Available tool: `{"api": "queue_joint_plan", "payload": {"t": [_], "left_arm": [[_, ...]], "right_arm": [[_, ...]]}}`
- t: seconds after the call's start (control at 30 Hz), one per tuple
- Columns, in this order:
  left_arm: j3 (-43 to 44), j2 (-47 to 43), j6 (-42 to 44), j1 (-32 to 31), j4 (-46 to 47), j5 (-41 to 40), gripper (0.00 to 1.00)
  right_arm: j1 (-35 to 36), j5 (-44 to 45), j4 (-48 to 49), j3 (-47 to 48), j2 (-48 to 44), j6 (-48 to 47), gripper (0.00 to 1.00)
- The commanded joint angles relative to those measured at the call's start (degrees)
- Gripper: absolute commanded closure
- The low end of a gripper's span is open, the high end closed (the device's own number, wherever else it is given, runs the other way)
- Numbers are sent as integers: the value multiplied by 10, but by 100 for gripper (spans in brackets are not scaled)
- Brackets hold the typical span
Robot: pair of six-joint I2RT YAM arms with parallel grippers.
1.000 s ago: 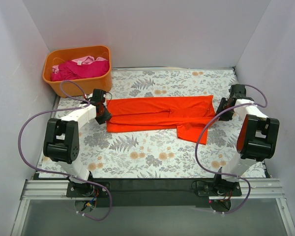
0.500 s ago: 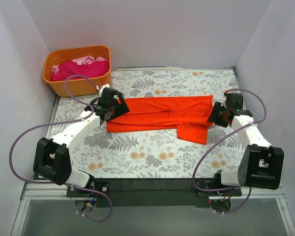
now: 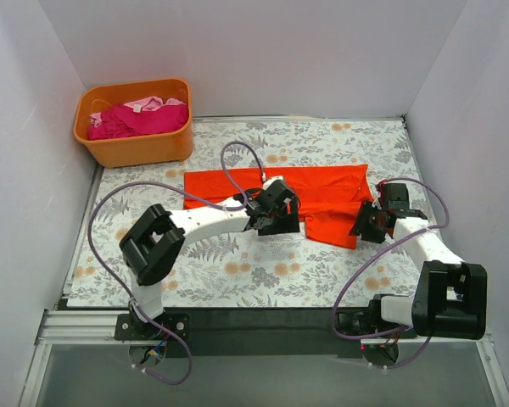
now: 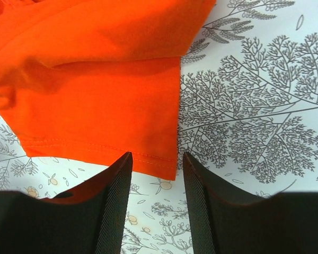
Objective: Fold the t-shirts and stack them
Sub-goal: Fold the tshirt
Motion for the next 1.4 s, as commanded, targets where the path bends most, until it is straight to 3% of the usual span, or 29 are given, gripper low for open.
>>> {"api": "queue_joint_plan", "payload": {"t": [0.0,0.43,0.6,0.67,0.77,0.8,0.87,1.1,1.37], "left_arm": [[51,29,-5,-10,3,9,37],[153,160,12,-30,1,18,41],[175,191,15,-41,-1,20,49],[176,197,14,-42,-1,27,56],[175,202,9,-44,-1,34,75],[176,200,12,-44,-1,34,89],[187,188,16,-42,-12,26,100],[217,145,38,12,-7,29,100],[276,169,64,68,3,86,100]], "right_arm": [[5,-15,20,-13,4,9,58],[10,-22,36,-39,18,11,60],[13,-27,49,-46,29,14,62],[13,-29,51,-48,32,15,64],[13,-32,54,-47,32,16,76],[13,-35,54,-43,29,15,89],[13,-45,48,-31,21,15,99],[13,-28,20,99,16,-8,99],[13,-75,20,249,122,-26,99]]}}
